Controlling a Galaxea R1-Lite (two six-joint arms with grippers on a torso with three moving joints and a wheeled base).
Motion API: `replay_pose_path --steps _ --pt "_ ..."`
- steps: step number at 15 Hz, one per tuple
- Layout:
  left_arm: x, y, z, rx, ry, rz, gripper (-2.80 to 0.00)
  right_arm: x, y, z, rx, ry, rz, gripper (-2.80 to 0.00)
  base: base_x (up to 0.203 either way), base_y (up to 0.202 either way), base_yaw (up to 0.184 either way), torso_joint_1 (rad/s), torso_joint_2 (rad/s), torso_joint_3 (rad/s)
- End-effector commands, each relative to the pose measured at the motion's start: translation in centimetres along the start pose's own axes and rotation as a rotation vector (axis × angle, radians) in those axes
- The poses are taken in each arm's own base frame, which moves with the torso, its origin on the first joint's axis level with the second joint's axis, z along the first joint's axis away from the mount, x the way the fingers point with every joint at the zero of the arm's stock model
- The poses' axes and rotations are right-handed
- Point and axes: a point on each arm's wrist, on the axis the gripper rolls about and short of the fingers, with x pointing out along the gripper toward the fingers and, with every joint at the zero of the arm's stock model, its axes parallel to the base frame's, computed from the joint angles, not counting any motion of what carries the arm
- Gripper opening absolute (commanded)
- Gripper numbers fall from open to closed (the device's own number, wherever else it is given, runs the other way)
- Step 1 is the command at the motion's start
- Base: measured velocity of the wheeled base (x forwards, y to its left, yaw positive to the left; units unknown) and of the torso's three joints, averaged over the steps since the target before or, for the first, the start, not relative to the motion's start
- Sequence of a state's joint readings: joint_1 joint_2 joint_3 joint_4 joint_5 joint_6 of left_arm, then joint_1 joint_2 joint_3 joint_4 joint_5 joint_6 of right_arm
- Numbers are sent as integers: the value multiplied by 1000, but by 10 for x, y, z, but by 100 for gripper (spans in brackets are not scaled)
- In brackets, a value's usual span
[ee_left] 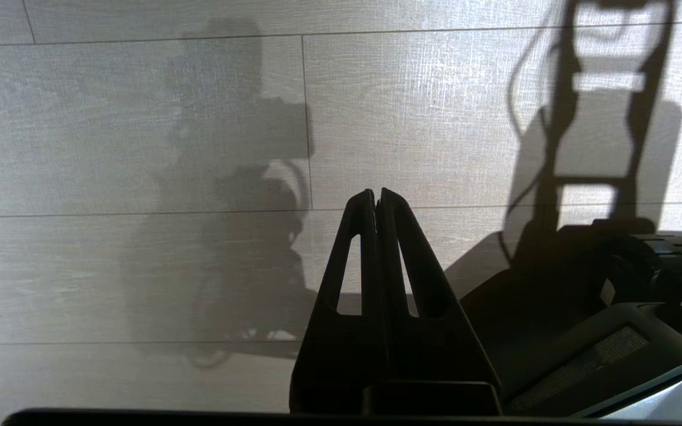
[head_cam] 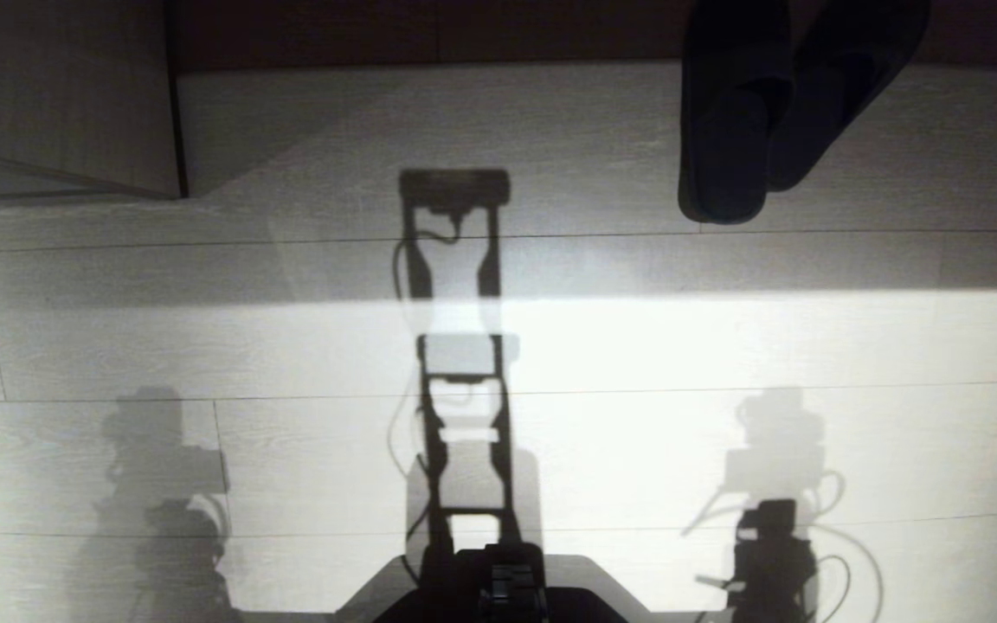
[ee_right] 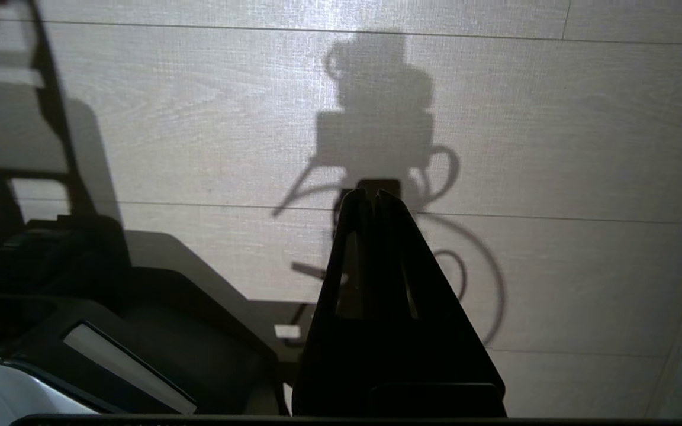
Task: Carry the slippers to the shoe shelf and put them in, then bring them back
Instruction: Pick up the slippers on the floor
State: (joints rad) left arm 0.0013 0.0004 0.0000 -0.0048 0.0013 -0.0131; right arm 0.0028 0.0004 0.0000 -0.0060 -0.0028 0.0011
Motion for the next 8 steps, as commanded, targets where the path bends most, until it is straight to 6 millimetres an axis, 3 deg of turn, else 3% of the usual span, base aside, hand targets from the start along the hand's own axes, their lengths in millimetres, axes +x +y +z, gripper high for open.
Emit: replay_pose_path --steps 1,5,8 --pt "0 0 0 -1 0 1 -280 -4 0 14 -6 -51 8 -280 0 0 0 0 0 0" --pt "0 0 0 -1 -1 1 -280 8 1 70 -17 -35 35 -280 0 0 0 0 0 0" --pt "0 0 0 -1 1 1 -280 46 1 110 -68 32 51 -280 0 0 0 0 0 0"
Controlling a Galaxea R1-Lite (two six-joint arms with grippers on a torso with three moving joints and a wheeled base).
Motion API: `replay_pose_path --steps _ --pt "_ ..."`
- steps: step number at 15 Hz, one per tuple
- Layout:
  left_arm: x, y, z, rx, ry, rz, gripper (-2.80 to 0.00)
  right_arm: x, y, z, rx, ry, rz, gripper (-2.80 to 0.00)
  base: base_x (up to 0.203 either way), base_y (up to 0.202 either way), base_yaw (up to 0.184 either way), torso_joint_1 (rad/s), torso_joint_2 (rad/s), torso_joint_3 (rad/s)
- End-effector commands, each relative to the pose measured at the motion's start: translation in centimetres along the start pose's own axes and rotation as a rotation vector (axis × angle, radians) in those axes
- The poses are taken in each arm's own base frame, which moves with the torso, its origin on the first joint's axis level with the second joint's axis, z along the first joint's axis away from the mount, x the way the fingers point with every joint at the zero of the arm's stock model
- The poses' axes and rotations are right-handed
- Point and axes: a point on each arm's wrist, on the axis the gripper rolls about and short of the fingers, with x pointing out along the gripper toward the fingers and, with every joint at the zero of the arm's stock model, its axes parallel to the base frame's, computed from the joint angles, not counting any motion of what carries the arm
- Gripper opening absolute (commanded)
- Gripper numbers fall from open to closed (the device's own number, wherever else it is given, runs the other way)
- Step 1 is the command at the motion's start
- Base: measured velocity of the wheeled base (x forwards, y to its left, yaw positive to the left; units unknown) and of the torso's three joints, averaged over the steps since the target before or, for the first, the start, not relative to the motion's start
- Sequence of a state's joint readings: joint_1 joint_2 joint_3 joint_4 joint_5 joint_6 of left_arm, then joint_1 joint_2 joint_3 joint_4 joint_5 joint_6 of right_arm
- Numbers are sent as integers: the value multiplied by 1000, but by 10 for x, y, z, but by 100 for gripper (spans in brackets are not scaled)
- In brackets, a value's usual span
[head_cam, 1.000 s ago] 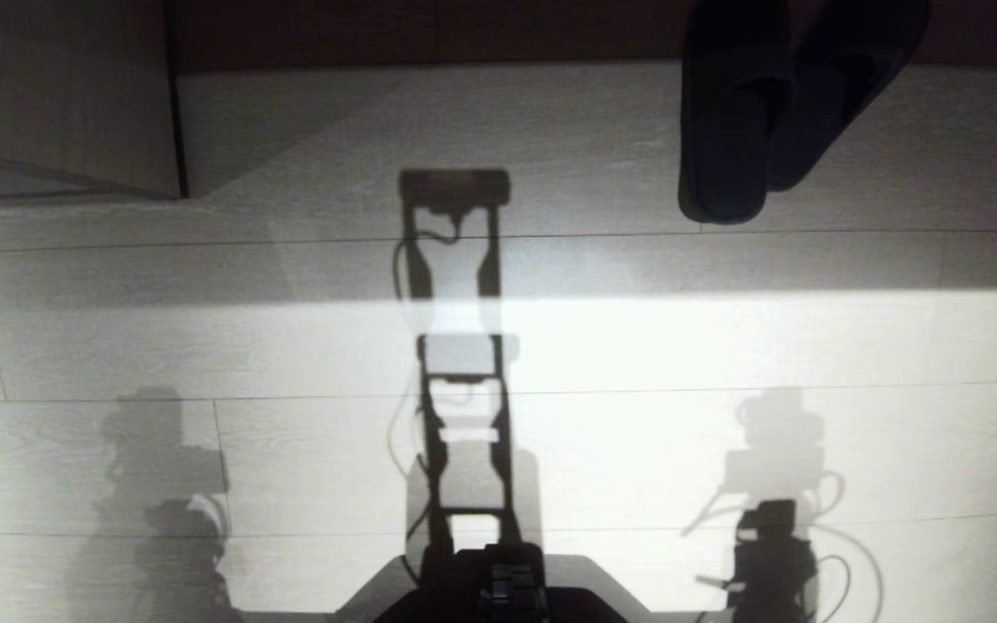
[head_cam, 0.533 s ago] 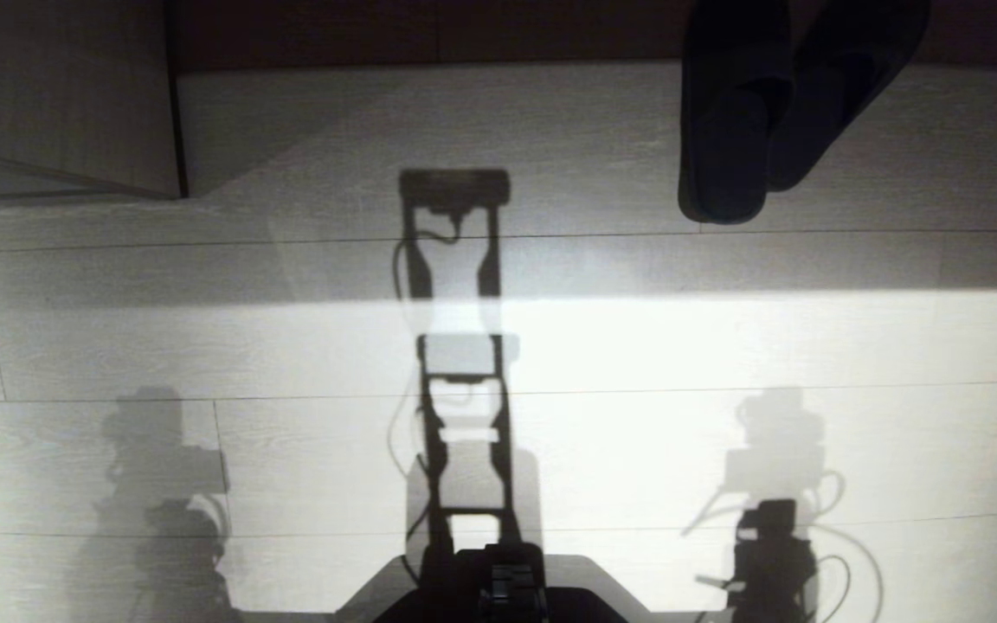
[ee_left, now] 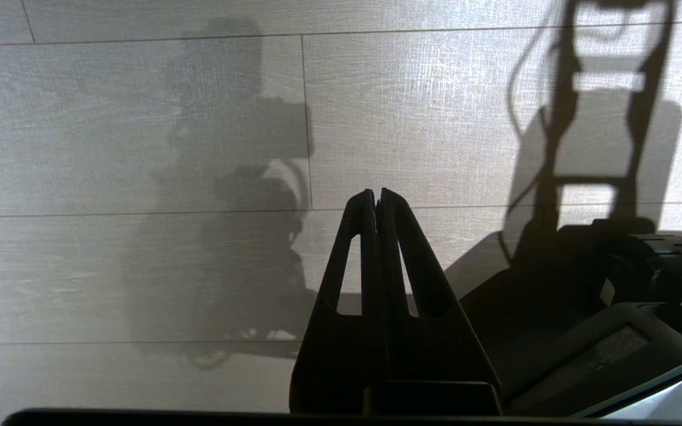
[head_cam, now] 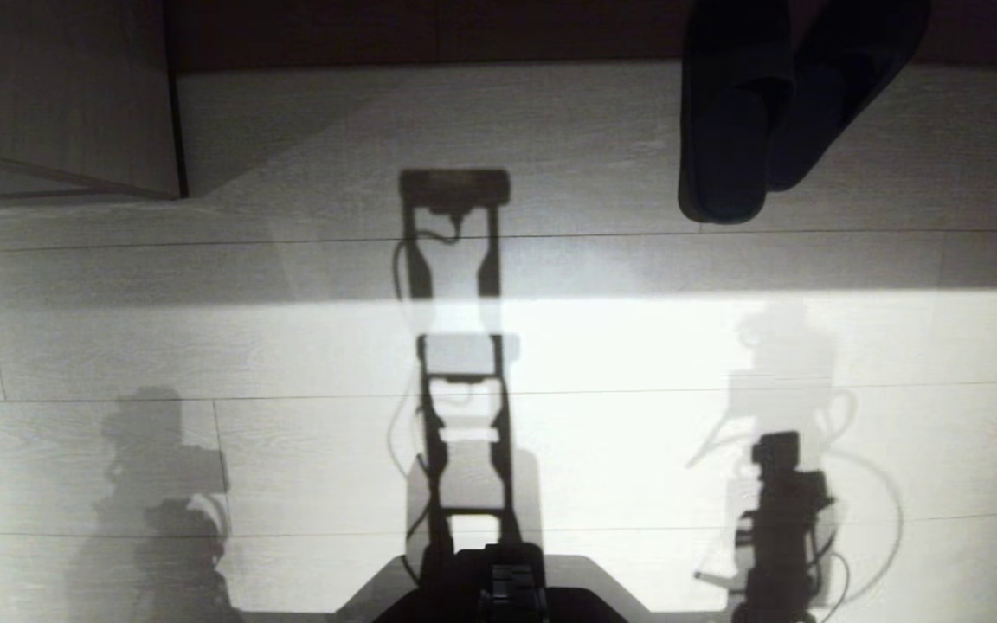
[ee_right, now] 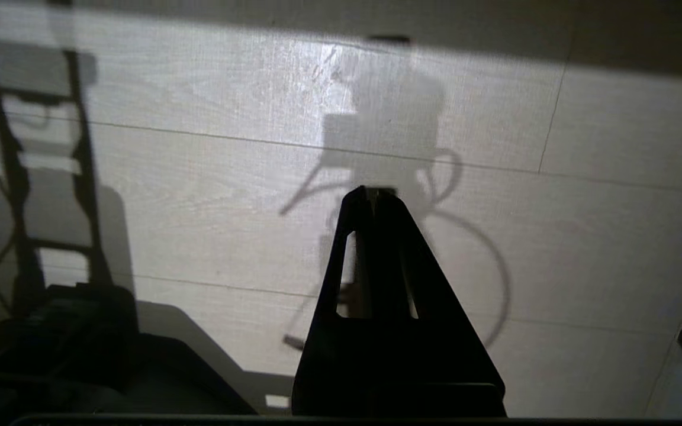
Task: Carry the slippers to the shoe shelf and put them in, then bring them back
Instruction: Pick up the slippers on the floor
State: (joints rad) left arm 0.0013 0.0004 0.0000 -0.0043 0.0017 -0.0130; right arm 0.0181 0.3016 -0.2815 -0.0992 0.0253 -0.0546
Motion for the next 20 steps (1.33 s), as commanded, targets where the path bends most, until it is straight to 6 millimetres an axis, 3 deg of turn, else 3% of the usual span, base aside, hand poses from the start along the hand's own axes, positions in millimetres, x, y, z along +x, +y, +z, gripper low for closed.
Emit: replay_pose_path --steps 1,3,6,9,11,14,20 --pt "0 0 0 -1 1 0 -280 39 -2 26 -25 82 15 -280 0 0 0 0 0 0" --pt "0 0 0 -1 1 0 -280 59 -3 37 -33 43 7 -280 0 0 0 0 0 0" --pt "0 0 0 -1 1 1 -280 121 -6 34 -32 107 -1 -280 0 0 0 0 0 0" --pt "0 0 0 -1 -1 0 -280 169 -9 33 -42 52 -10 -280 0 0 0 0 0 0" --pt "0 0 0 -1 -1 0 -280 190 -10 35 -54 -11 -18 -280 0 0 0 0 0 0" --pt "0 0 0 -1 1 0 -280 235 -11 22 -64 -13 -18 -280 0 0 0 0 0 0" --pt "0 0 0 -1 1 0 -280 310 4 41 -151 -194 5 -280 0 0 0 0 0 0"
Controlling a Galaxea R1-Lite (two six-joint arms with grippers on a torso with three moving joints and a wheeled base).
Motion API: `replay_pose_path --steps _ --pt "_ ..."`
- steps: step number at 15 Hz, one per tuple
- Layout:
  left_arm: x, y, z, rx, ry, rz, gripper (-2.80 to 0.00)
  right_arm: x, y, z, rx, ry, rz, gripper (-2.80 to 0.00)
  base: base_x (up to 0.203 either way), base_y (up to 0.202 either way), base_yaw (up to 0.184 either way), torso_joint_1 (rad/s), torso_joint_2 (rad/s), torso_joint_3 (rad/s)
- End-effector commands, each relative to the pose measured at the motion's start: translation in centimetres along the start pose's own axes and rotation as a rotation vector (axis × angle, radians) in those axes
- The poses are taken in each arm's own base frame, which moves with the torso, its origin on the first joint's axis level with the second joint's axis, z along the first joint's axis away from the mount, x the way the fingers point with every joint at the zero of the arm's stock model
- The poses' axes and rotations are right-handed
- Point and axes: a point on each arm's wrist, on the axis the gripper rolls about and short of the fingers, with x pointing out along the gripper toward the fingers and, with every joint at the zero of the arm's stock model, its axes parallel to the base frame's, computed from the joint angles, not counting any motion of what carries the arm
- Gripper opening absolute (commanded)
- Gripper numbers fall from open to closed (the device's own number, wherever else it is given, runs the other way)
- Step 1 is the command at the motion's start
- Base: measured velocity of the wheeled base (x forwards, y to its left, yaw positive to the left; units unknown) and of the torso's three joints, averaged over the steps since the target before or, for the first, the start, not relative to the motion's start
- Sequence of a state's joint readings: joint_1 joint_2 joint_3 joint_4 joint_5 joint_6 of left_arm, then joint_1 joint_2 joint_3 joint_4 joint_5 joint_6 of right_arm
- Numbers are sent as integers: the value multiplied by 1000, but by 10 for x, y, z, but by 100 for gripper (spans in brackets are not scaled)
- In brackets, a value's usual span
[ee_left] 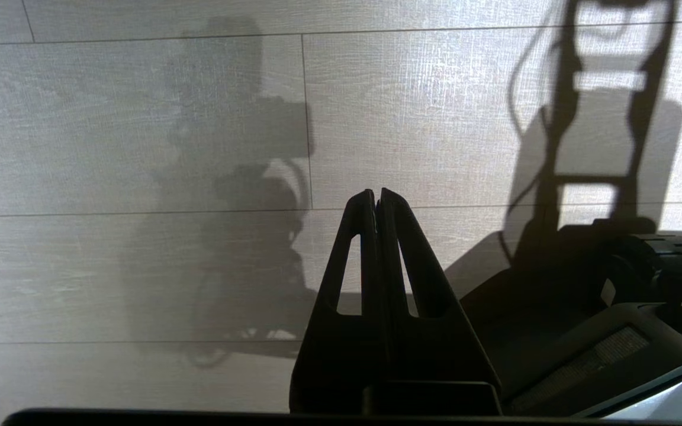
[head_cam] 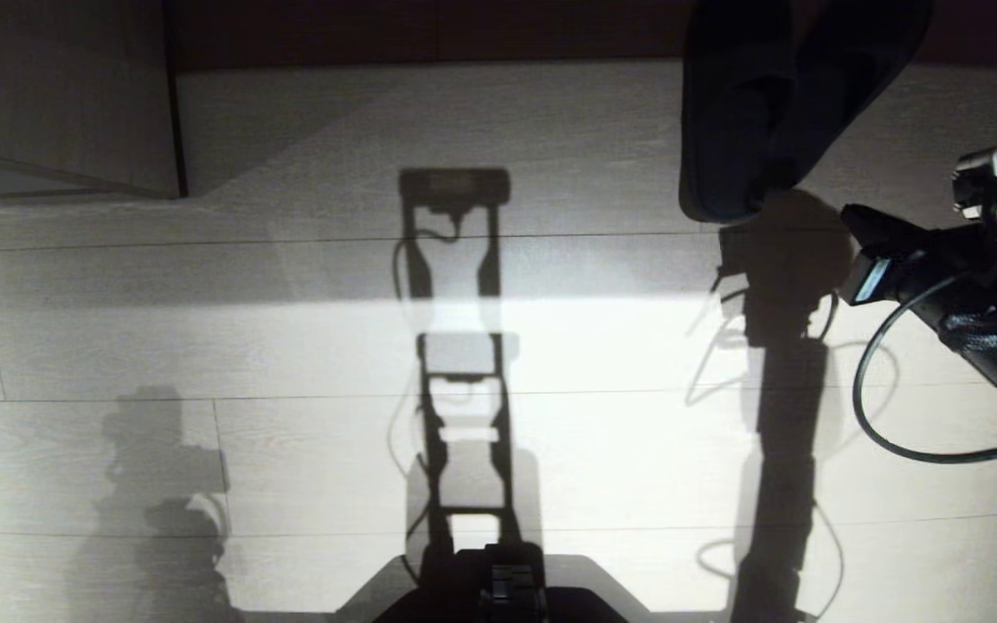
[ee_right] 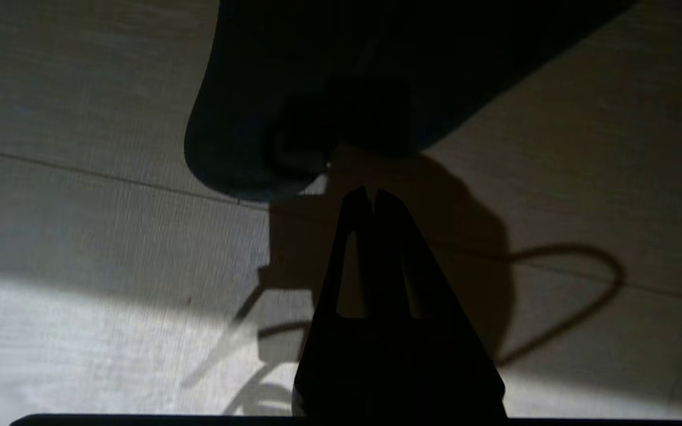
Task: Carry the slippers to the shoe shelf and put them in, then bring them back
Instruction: Pick up the slippers on the floor
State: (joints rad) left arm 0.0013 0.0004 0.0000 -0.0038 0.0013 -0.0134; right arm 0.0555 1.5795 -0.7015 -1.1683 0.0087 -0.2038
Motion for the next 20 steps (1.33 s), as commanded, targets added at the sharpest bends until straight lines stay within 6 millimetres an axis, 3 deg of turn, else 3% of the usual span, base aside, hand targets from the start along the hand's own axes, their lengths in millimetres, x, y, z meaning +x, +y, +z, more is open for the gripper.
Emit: replay_pose_path --steps 1,5,7,10,12,15,20 --pt "0 0 0 0 0 1 -280 31 7 -14 -10 0 14 -280 0 0 0 0 0 0" --pt "0 0 0 0 -3 1 -280 29 2 -8 23 -50 -5 -280 0 0 0 0 0 0" --pt "0 0 0 0 -3 2 -280 28 -7 3 67 -160 -42 -280 0 0 0 0 0 0" --pt "0 0 0 0 0 1 -280 30 -8 2 67 -159 -44 -280 0 0 0 0 0 0" --pt "0 0 0 0 -1 1 -280 50 -7 -10 64 -145 -48 -280 0 0 0 0 0 0" --pt "0 0 0 0 -1 0 -280 69 -8 -5 54 -189 -58 -280 0 0 0 0 0 0" --pt "0 0 0 0 -1 0 -280 73 -3 -4 65 -195 -45 -280 0 0 0 0 0 0"
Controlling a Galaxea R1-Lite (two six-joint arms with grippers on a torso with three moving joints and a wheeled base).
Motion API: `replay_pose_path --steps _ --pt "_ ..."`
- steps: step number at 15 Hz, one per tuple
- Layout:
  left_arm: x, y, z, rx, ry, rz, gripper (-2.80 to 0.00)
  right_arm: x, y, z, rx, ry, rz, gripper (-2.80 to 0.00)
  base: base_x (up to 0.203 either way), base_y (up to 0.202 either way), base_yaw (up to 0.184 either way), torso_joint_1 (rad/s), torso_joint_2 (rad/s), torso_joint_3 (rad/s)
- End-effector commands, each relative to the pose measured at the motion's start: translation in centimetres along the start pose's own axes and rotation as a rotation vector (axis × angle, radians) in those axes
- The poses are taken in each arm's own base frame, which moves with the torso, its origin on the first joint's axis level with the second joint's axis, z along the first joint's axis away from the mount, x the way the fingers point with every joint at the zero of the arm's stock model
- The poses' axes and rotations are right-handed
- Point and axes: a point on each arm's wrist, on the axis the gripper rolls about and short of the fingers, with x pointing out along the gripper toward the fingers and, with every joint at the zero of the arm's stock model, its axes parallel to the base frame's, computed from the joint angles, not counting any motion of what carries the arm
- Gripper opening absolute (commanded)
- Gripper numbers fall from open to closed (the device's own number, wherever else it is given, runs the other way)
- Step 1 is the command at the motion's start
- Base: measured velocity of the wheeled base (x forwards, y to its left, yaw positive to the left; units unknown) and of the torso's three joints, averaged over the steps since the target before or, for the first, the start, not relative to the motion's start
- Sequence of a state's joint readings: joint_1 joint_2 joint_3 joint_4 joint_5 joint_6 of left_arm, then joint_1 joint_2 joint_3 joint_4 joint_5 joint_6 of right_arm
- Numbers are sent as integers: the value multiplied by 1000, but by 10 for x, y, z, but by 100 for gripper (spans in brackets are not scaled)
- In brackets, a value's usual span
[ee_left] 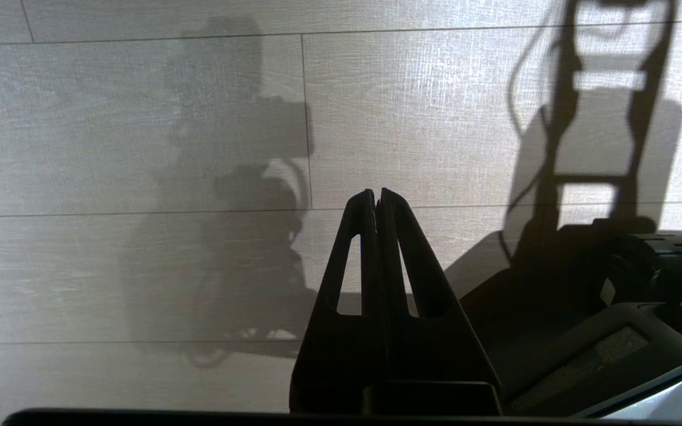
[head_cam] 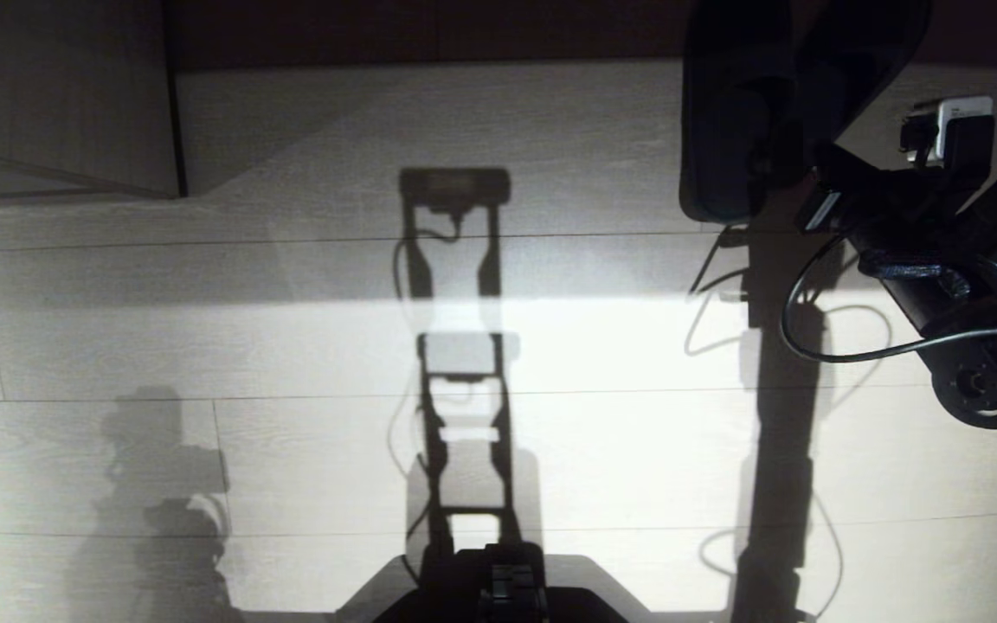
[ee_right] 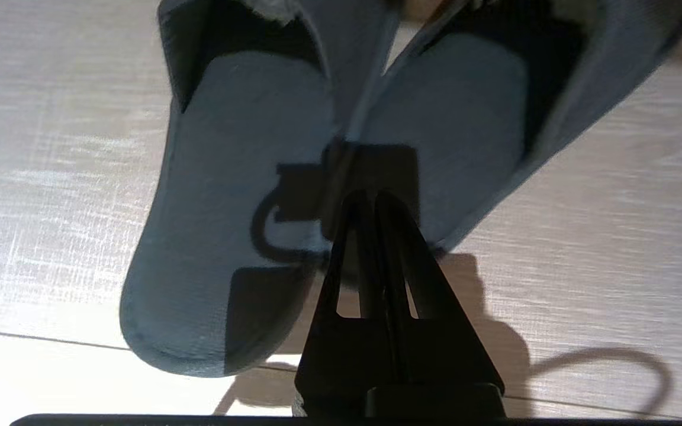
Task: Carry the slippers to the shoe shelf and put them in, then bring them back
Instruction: Pick up the slippers on the floor
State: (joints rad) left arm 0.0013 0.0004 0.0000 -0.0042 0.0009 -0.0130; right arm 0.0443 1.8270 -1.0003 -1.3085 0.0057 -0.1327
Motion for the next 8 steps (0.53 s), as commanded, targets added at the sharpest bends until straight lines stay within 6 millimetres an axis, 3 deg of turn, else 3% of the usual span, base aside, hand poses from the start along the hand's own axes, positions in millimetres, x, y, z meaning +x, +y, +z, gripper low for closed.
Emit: replay_pose_path --steps 1,8 --pt "0 0 0 -1 0 1 -280 1 0 1 0 -11 1 -280 0 0 0 0 0 0" --pt "0 0 0 -1 -1 1 -280 1 0 5 1 -23 -1 -280 0 0 0 0 0 0"
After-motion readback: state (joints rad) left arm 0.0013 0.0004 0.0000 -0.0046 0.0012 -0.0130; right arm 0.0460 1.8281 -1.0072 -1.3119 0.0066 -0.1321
